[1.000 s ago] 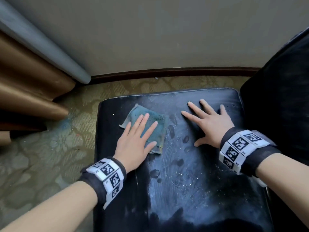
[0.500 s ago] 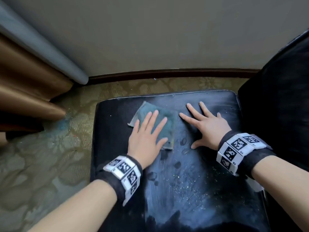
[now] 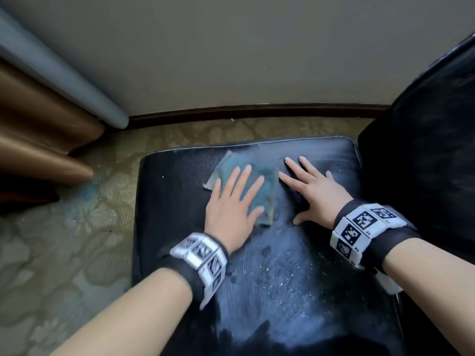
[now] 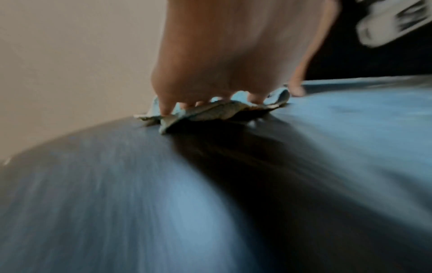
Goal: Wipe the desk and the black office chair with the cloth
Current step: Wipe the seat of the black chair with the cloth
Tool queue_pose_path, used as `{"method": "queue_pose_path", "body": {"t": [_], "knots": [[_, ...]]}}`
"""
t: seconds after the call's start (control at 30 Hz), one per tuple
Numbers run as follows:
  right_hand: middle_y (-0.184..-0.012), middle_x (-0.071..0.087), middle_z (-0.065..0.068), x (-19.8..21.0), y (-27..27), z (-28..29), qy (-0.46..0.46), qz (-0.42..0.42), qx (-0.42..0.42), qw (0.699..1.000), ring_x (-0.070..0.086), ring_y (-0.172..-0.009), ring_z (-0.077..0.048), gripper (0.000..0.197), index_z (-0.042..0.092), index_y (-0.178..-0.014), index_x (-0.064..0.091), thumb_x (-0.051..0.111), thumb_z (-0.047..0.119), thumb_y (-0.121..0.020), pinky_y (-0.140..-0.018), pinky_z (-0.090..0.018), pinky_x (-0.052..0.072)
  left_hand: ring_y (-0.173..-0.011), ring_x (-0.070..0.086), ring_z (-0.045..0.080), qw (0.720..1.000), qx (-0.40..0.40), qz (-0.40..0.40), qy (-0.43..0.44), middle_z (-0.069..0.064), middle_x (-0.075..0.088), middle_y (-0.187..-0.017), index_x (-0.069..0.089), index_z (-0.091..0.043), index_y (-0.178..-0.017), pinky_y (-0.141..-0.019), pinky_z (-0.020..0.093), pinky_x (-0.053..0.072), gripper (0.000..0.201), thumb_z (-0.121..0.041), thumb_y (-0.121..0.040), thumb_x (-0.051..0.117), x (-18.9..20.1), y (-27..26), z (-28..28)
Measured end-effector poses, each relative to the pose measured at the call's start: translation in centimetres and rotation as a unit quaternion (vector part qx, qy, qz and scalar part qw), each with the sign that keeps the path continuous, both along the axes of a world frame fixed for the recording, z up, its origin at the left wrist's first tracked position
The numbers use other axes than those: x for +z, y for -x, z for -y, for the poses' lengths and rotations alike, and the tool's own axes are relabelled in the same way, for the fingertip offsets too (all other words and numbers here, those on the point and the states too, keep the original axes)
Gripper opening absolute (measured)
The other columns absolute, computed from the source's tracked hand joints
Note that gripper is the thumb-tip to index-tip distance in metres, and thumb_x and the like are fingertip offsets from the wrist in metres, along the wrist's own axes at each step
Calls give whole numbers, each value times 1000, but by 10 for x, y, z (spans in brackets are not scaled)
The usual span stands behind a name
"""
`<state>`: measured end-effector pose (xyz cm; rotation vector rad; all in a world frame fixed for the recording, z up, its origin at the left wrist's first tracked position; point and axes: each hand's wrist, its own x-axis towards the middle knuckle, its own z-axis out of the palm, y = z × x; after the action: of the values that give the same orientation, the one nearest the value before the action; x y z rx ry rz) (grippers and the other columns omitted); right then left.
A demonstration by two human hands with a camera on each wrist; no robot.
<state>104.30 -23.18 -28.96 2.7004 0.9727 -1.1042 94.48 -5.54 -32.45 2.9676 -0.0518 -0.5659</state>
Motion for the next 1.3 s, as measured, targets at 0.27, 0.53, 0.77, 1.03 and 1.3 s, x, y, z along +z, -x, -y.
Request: {"method": "queue_pose_path", "body": {"t": [0.27, 0.53, 0.77, 1.03, 1.3], "knots": [[-156, -20, 0, -3, 1, 6, -38, -1, -54, 998, -17, -144, -14, 121, 14, -151, 0, 80, 42, -65, -112, -55, 10, -146, 14, 27, 999, 40, 31, -1, 7, 13, -159, 22, -28, -150, -114, 50, 20, 60, -46, -93, 20, -4, 10, 22], [-156, -21, -2, -5, -2, 4, -16, -2, -44, 999, -18, -143, -15, 121, 13, -150, -3, 79, 44, -66, -113, -55, 9, -148, 2, 20, 999, 32, 17, 3, -3, -3, -160, 6, -36, -150, -118, 49, 11, 59, -54, -95, 17, -8, 1, 11], [-157, -17, -2, -3, 0, 1, -5, 2, -40, 999, -15, -144, -16, 121, 13, -151, 0, 80, 44, -64, -111, -56, 12, -144, 21, 27, 998, 42, 45, 21, 7, 21, -157, 26, -27, -148, -107, 50, 24, 58, -43, -93, 29, -6, 113, 37], [-158, -11, 0, 5, 6, -1, 12, 34, -33, 999, -9, -145, -17, 117, 15, -151, 4, 79, 45, -66, -108, -60, 19, -147, 10, 19, 1000, 13, 24, -2, -4, 1, -158, 3, -36, -147, -115, 47, 14, 62, -55, -88, 9, -8, 76, 0], [-157, -13, 4, 3, 27, 28, 21, 29, -55, 998, -10, -145, -20, 105, 26, -150, 4, 72, 46, -74, -105, -64, 25, -145, 20, 26, 999, -8, 25, 30, 5, 17, -158, 24, -28, -149, -108, 51, 25, 56, -50, -97, 20, 4, 226, 40]]}}
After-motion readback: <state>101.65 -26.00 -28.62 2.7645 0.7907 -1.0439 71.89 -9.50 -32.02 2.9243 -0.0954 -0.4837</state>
